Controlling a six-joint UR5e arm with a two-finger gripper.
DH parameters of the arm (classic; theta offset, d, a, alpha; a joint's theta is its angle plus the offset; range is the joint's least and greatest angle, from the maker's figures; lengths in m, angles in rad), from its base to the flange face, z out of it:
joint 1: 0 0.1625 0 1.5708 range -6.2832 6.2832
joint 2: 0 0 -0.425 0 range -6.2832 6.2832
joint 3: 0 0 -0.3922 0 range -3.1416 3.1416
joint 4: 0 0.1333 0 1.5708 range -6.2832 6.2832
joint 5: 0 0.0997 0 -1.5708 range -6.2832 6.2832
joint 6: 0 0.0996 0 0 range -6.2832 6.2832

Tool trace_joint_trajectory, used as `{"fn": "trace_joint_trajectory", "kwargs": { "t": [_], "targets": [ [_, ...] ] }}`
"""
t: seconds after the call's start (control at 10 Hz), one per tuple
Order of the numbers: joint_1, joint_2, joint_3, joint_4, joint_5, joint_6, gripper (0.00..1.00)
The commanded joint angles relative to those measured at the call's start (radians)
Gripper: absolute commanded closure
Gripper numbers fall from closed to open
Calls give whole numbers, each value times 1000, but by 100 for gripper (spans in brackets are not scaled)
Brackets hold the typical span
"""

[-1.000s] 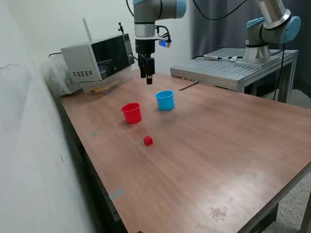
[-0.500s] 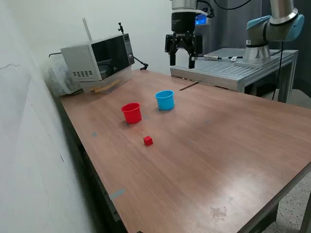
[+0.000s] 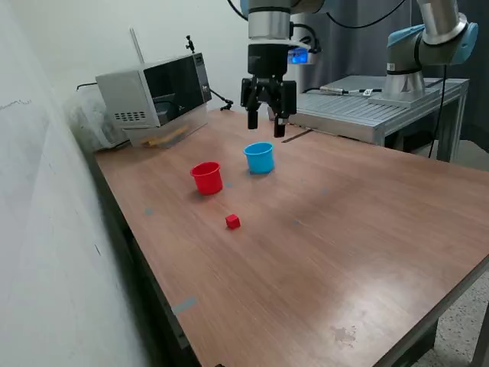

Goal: Place red objects in the red bin, and blue objects in the blue bin.

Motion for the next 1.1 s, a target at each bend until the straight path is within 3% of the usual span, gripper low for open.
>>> {"fn": "trace_joint_trajectory", "kwargs": {
  "t": [0.0,1.0],
  "targets": [
    [-1,133,-72,-11,-22,79,0],
    [-21,273,-113,-106,-39,88,0]
  ]
}}
